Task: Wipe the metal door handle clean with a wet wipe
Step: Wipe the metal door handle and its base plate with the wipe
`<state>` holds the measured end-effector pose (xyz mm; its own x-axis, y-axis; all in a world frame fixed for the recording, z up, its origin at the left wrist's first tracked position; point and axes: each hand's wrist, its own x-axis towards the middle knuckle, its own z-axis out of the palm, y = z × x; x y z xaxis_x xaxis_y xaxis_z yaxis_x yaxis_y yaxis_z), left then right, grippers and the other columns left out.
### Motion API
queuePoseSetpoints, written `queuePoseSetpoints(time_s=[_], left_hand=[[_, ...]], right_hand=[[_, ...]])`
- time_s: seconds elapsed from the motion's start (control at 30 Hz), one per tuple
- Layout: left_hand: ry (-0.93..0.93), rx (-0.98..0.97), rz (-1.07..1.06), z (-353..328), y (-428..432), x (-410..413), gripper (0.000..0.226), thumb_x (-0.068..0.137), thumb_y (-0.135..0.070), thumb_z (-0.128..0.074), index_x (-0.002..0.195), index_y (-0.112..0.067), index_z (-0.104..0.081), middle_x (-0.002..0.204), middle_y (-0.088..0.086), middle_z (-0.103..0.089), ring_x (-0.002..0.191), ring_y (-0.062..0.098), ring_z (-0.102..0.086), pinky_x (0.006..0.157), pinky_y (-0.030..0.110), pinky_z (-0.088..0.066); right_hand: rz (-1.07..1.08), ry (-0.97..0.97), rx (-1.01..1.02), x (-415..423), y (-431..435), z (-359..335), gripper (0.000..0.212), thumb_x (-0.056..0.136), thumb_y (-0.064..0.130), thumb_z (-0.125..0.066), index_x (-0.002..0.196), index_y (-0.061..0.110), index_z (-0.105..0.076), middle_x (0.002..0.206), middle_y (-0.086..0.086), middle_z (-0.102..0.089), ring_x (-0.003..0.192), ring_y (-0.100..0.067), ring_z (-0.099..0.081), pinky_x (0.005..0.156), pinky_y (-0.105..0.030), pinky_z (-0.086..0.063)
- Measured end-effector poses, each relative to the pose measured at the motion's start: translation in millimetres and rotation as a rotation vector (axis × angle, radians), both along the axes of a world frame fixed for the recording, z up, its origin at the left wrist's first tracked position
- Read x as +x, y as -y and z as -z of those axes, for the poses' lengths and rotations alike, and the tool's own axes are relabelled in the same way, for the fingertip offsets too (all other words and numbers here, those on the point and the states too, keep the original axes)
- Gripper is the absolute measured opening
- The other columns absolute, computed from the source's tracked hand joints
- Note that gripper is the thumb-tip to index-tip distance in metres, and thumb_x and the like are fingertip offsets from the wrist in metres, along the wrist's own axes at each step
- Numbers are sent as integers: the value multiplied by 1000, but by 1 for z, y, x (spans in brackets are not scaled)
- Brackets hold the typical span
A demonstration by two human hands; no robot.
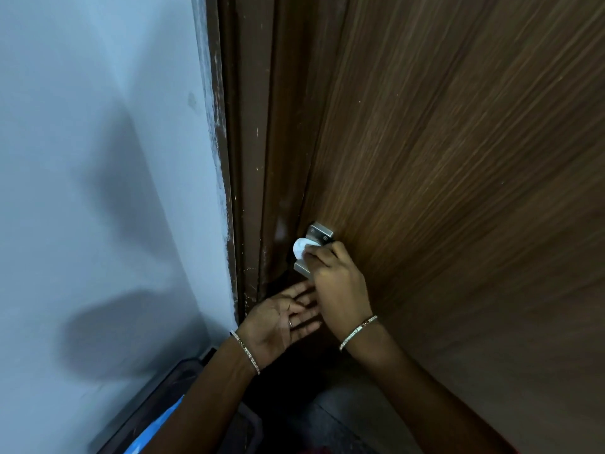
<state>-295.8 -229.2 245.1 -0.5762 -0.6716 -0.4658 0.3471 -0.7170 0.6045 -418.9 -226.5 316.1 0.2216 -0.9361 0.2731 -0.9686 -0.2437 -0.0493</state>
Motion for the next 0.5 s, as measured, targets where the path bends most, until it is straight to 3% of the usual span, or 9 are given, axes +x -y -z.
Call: queuePoseSetpoints(time_s=[0.07, 0.23, 0.33, 0.5], left_hand=[[101, -35, -1, -4, -1, 6, 45, 86, -1, -42, 111, -25, -71, 110, -4, -75, 96, 12, -71, 82, 32, -54], [289, -109, -57, -13, -4, 22, 42, 96, -7, -34, 113, -23, -70, 107, -4, -77, 101, 14, -70, 86, 32, -54], [342, -152, -74, -17, -6, 28, 35, 97, -13, -41, 117, -22, -69, 111, -1, -76, 101, 15, -72, 90, 33, -53], [371, -190, -125, -25, -9, 28, 32, 98, -14, -45, 116, -24, -69, 107, -1, -77, 98, 15, -72, 90, 34, -53]], right_hand=[[33, 116, 15, 1, -1, 0, 30, 91, 10, -56, 117, 12, -72, 123, 3, -67, 118, -20, -56, 91, -24, -53], [88, 316, -62, 15, -3, -3, 34, 70, -9, -71, 99, 8, -79, 101, -4, -76, 98, -26, -68, 83, -13, -42], [144, 347, -23, 5, -9, -3, 38, 65, -13, -69, 90, 14, -79, 94, -2, -76, 90, -27, -68, 79, -31, -53], [194, 436, -27, 0, -7, -2, 38, 81, -6, -66, 109, 18, -75, 100, -5, -73, 97, -27, -66, 81, -34, -52]])
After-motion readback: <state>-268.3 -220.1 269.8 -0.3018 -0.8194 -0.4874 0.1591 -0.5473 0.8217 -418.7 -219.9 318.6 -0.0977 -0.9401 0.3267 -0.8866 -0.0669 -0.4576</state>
